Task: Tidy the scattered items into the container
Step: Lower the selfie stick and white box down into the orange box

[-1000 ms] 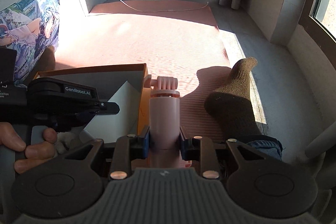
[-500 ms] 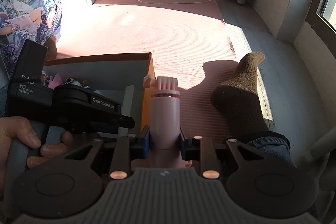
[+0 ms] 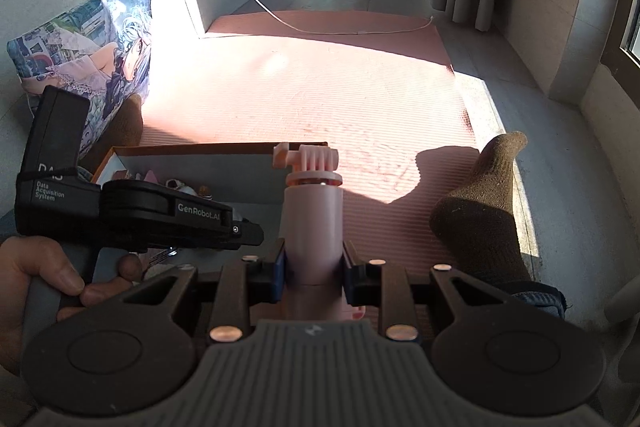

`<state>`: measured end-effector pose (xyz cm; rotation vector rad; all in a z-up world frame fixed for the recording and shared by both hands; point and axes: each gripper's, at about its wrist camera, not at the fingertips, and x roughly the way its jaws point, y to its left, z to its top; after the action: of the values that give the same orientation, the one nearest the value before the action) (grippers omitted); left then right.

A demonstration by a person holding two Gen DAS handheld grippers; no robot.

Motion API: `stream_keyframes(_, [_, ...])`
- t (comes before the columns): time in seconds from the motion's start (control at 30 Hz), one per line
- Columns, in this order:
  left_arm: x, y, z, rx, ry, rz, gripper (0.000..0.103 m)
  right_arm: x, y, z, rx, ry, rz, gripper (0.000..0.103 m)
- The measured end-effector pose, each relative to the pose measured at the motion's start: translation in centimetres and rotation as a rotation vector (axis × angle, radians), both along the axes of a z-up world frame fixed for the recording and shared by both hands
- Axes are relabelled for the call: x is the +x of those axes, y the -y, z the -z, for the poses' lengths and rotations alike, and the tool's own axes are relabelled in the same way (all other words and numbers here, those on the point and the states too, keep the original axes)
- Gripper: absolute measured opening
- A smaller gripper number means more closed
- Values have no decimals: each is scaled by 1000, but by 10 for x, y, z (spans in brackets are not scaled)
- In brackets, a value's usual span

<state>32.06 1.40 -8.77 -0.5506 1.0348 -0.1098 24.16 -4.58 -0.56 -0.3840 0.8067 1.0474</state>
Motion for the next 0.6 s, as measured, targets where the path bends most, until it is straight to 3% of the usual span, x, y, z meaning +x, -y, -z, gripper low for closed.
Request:
stream_keyframes(0.27, [-41, -38, -26, 99, 91, 3, 24, -13, -53, -9, 31, -34, -106, 30])
stream_keyframes(0.4, [-49, -54, -23, 110, 91, -11, 24, -10, -85, 7, -13, -87, -124, 30])
stream_keyframes(0.6, [-49, -68, -17, 73, 107, -21, 24, -6, -126, 41, -156, -42, -140, 30])
